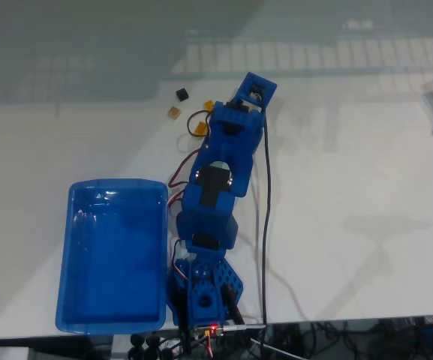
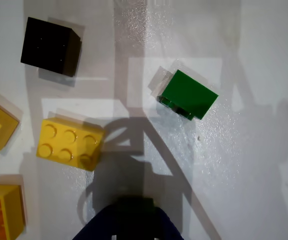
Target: Pick up all the lego then put into the bin
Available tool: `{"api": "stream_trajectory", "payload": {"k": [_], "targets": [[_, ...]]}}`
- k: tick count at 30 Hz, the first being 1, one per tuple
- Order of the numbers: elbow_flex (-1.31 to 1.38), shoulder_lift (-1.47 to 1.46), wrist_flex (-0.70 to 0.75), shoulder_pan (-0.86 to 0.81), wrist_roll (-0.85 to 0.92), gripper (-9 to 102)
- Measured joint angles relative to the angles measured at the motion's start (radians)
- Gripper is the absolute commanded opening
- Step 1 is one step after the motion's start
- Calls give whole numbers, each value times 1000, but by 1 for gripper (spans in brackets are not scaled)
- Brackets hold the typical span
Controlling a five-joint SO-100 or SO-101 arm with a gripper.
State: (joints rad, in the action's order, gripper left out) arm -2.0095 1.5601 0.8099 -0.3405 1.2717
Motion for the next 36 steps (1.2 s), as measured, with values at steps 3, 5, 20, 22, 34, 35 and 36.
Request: {"api": "stream_trajectory", "payload": {"k": [3, 5, 20, 22, 34, 35, 36], "targets": [[0, 11, 0, 5, 0, 0], [-23, 55, 0, 23, -17, 0], [-175, 1049, 558, 798, -318, 0], [-175, 1100, 634, 969, -342, 0], [-282, 1089, 707, 1338, -350, 25], [-284, 1089, 707, 1336, -345, 26], [-284, 1089, 707, 1336, -342, 27]]}}
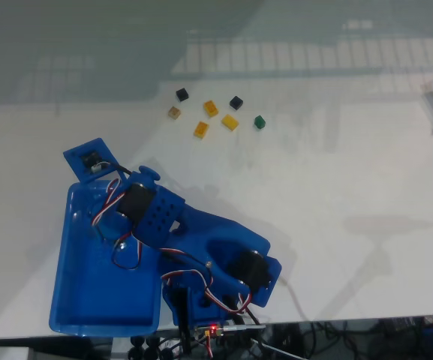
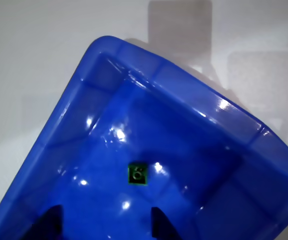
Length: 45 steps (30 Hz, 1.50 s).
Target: Pick up all the lego then put into the bin
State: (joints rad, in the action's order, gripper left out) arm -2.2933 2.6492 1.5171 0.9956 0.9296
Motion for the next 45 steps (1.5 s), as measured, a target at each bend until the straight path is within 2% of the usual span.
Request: {"api": "stream_trajectory", "payload": {"k": [4, 8, 14, 17, 20, 25, 31, 45], "targets": [[9, -8, 0, -58, 8, 27], [121, -74, -40, -244, 5, 29], [209, -232, -295, -732, -89, 32], [215, -367, -403, -911, -110, 32], [216, -522, -495, -1020, -104, 32], [256, -738, -558, -1104, -58, 30], [383, -920, -526, -1157, -43, 28], [560, -1198, -509, -1124, 20, 25]]}}
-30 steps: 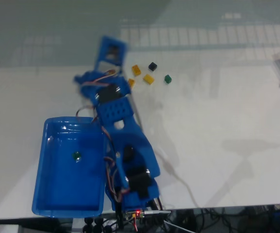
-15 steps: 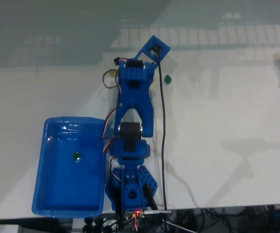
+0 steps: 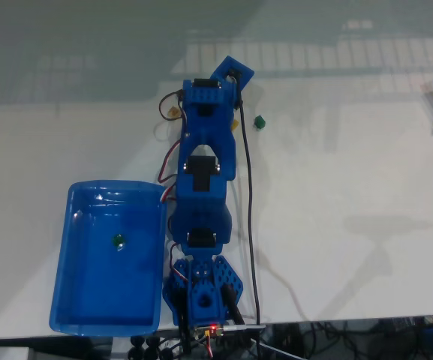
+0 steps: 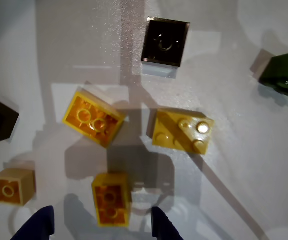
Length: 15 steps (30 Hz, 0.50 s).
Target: Pick up all the lego then put into the bin
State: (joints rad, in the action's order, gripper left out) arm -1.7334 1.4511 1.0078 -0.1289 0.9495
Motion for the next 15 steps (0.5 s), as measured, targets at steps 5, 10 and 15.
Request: {"api": "stream_trajectory", "payload": {"k": [5, 10, 15], "targets": [[32, -46, 6, 2, 17, 23], [34, -61, 18, 11, 37, 20], [35, -86, 18, 17, 49, 18]]}}
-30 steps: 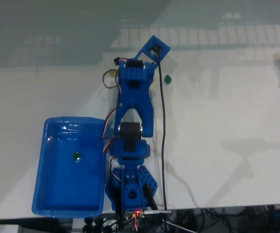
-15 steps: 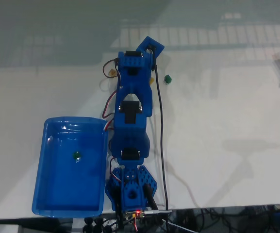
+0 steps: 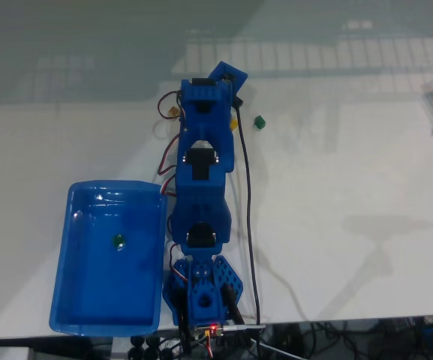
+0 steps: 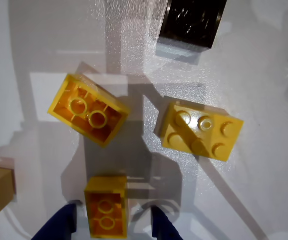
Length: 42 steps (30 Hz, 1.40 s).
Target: Pick up all the lego then put into the bin
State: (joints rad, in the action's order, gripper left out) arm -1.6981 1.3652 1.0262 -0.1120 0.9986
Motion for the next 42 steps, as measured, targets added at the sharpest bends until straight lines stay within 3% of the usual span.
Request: {"api": "stream_trajectory", "payload": {"k": [6, 12, 22, 26, 31, 35, 42], "targets": [[20, -18, 0, -2, 5, 15], [35, -31, 0, -2, 8, 0], [29, -3, 3, 3, 3, 0], [-86, 221, 9, 64, -32, 0], [-249, 650, 130, 279, -91, 0], [-302, 948, 293, 552, -135, 0], [-353, 1183, 528, 1057, -164, 1]]}}
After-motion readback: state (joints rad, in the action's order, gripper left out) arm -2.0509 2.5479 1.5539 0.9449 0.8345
